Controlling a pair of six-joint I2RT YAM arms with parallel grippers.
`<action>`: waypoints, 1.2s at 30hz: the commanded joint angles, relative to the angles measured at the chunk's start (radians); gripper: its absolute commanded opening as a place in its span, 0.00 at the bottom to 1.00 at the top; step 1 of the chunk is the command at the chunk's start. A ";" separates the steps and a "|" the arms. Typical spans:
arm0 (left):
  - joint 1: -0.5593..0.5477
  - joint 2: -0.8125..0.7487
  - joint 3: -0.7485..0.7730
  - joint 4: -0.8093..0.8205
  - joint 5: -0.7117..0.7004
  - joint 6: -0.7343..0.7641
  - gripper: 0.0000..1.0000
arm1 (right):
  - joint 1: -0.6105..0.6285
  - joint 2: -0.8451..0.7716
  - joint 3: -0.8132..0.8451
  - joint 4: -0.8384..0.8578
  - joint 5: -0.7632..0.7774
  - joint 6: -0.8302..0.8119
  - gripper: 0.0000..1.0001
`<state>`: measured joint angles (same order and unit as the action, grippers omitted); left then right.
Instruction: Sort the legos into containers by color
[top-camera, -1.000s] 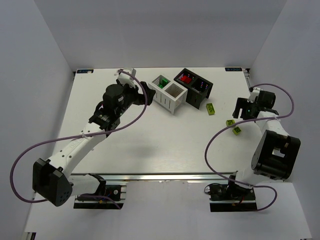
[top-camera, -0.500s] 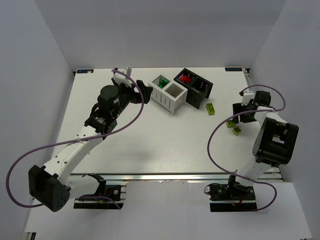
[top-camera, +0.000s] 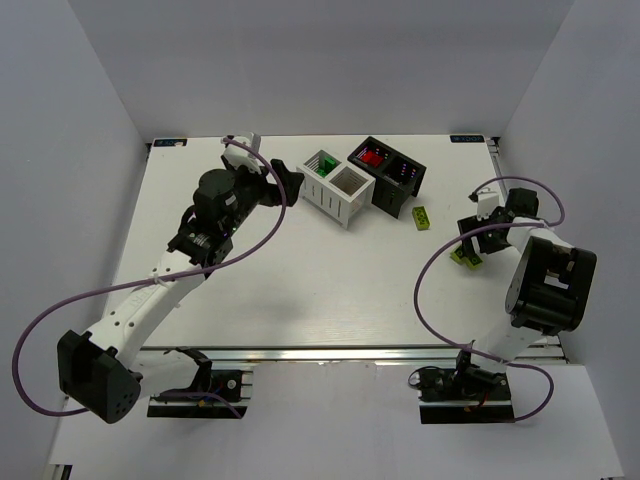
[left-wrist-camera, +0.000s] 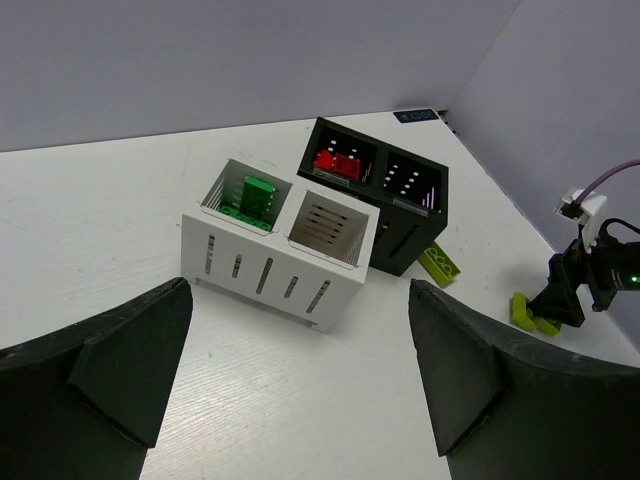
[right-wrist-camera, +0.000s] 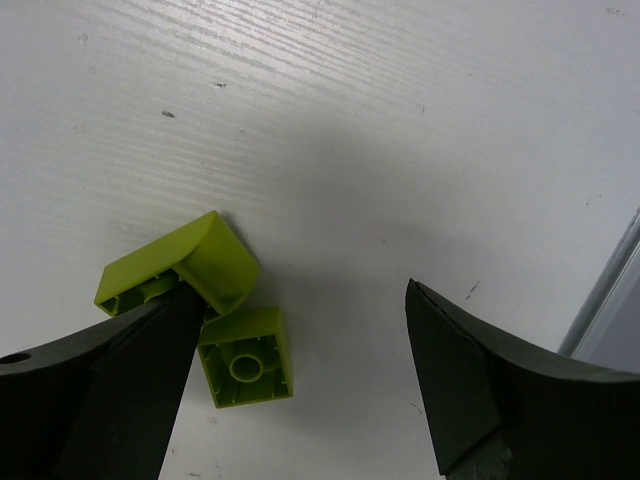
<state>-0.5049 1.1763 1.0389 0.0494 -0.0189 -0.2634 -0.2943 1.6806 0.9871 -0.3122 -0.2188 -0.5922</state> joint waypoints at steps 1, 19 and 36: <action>0.005 -0.014 0.012 0.010 0.013 0.003 0.98 | -0.003 -0.031 -0.051 -0.018 0.015 -0.037 0.86; 0.005 -0.017 0.010 0.009 0.016 0.004 0.98 | -0.003 -0.229 -0.050 -0.062 -0.244 0.075 0.84; 0.005 0.006 0.012 0.013 0.065 0.012 0.98 | 0.043 -0.180 -0.044 -0.073 -0.284 0.034 0.70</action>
<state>-0.5049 1.1824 1.0389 0.0532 0.0067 -0.2623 -0.2768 1.4940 0.9333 -0.3840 -0.4896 -0.5426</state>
